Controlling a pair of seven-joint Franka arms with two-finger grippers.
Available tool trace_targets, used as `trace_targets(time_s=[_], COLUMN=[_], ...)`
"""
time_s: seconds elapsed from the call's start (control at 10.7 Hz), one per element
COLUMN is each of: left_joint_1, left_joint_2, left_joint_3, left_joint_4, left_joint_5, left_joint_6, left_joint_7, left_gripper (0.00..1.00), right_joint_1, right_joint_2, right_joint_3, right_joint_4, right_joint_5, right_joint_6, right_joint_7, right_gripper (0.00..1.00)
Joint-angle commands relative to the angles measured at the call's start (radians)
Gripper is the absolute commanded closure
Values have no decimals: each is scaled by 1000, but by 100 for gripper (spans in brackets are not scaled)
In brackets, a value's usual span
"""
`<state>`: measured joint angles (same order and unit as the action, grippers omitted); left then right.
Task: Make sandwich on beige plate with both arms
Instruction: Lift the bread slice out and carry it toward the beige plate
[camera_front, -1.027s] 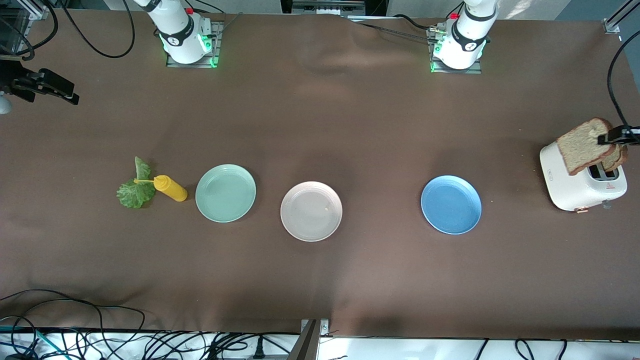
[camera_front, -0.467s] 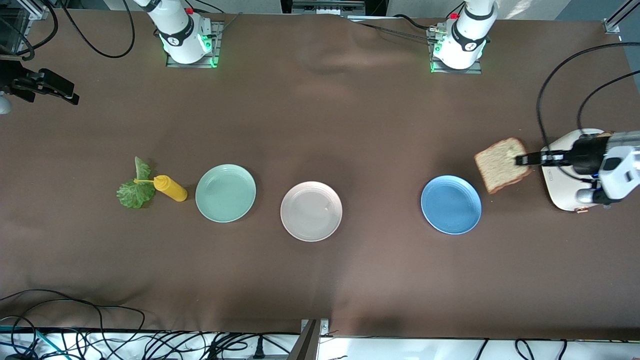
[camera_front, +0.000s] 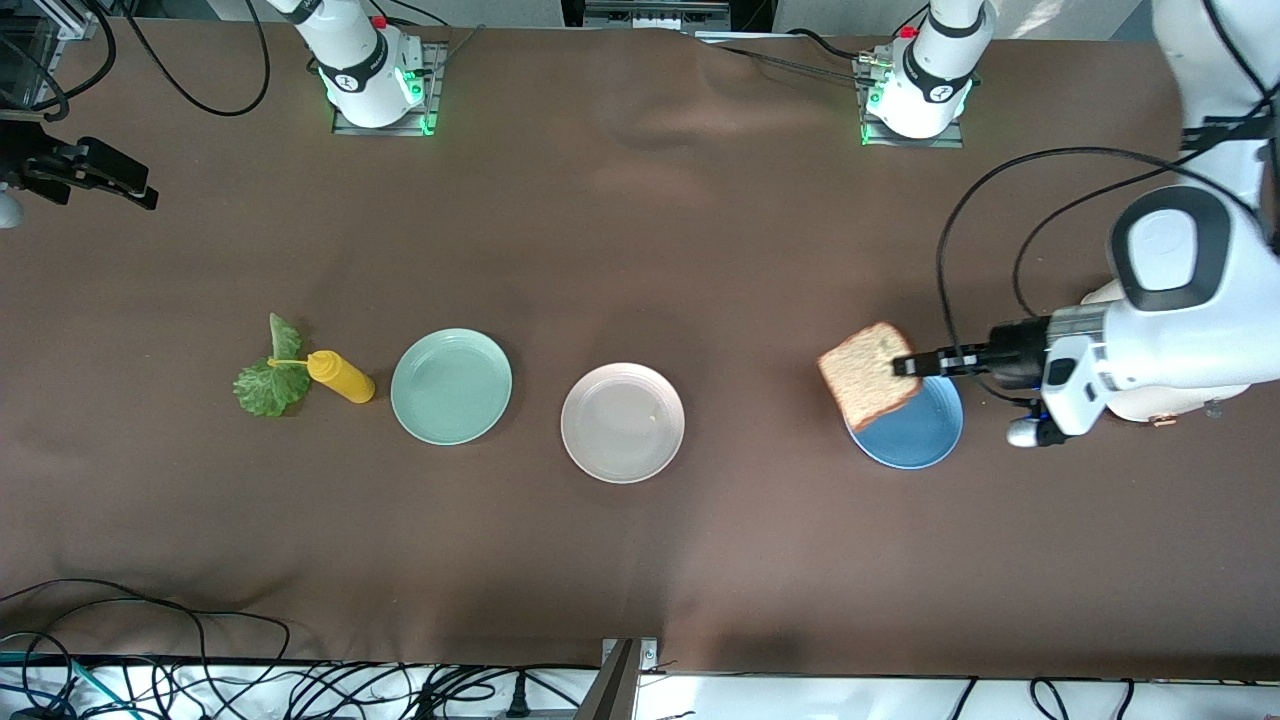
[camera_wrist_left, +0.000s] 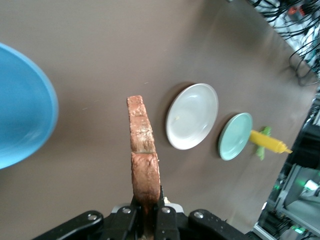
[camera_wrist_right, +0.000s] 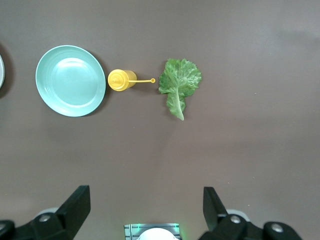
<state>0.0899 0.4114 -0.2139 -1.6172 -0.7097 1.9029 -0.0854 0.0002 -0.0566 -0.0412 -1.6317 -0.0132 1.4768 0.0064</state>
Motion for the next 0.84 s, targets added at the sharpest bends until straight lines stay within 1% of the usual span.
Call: trace_targets(time_s=[0.0,0.09,0.28,0.37,0.47,0.65,0.75], left_joint_1=[-97,-113,-212,-240,-298,-335,-372], left_joint_2=[55,76,119,142,165,211,231], left_joint_3=[10,10,10,8,10,8,10], left_joint_4=[-1,6,5,8,11,22,22], left_joint_5=[-121,-175,-238,-276,-324,-371,-417], left_joint_6=[166,203,351,413,500,592,649], left_joint_7=[-20,-19,-20,-19,-10,-4,-2], left_gripper=[100,100,100,100,100,100,100], right_joint_1=[-3,-3,-3,-3,-3,-3,-3], right_joint_2=[11,11,11,11,11,11,11], right_joint_3=[4,4,4,4,4,4,4], right_joint_4=[26,26,26,26,26,26,26], right_joint_5=[-8,-8,-8,-8,-8,-8,-7], right_joint_6=[-18,-18,-18,-18,-18,-16,-15], right_joint_7=[7,7,7,7,7,7,10], right_gripper=[0,0,0,0,0,0,0])
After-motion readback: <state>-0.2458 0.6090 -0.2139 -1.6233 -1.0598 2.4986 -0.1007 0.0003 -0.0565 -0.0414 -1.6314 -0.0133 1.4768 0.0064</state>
